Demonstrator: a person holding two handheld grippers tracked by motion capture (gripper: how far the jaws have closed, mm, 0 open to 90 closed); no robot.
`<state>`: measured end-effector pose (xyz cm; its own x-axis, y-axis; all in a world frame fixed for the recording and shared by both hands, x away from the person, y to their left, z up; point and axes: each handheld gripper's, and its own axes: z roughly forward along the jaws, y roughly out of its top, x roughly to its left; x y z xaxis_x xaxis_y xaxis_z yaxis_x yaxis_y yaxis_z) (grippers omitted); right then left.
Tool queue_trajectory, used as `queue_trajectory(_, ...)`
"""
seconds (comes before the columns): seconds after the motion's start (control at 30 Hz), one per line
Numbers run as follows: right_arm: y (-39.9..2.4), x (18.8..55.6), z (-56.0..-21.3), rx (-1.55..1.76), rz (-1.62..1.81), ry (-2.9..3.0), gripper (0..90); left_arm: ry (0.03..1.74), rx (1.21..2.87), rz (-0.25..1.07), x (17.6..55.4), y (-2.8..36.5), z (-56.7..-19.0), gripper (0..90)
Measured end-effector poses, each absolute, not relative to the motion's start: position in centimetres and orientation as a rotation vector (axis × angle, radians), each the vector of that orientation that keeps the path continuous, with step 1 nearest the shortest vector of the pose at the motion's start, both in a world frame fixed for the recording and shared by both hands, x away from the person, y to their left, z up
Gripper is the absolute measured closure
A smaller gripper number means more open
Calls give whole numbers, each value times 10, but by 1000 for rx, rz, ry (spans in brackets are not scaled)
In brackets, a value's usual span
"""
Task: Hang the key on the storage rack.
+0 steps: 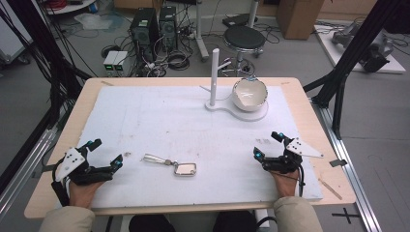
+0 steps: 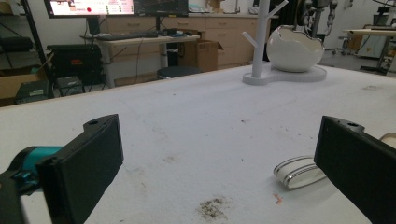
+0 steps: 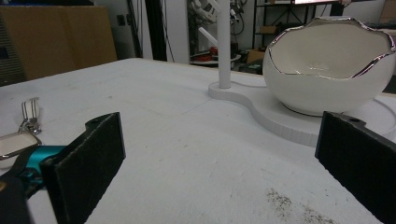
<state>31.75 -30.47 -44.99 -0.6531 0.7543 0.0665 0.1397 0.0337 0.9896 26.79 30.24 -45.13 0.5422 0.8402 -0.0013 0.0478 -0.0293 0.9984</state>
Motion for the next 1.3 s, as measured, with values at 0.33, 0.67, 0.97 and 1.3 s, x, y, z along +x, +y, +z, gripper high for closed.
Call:
queue_trajectory(0.33, -304, 318, -450, 901, 1660, 1828, 6, 796, 1489, 739, 270, 303, -451, 17)
queue_trajectory(0.67, -304, 317, -450, 907, 1660, 1831, 6, 763, 1593, 614, 277, 308, -439, 17)
queue_trajectory(0.97, -304, 317, -450, 897, 1657, 1835, 6, 597, 1769, 578, 298, 313, -379, 17)
queue_trajectory(1.3, -304, 317, -450, 897, 1654, 1832, 6, 422, 1955, 473, 327, 293, -340, 17)
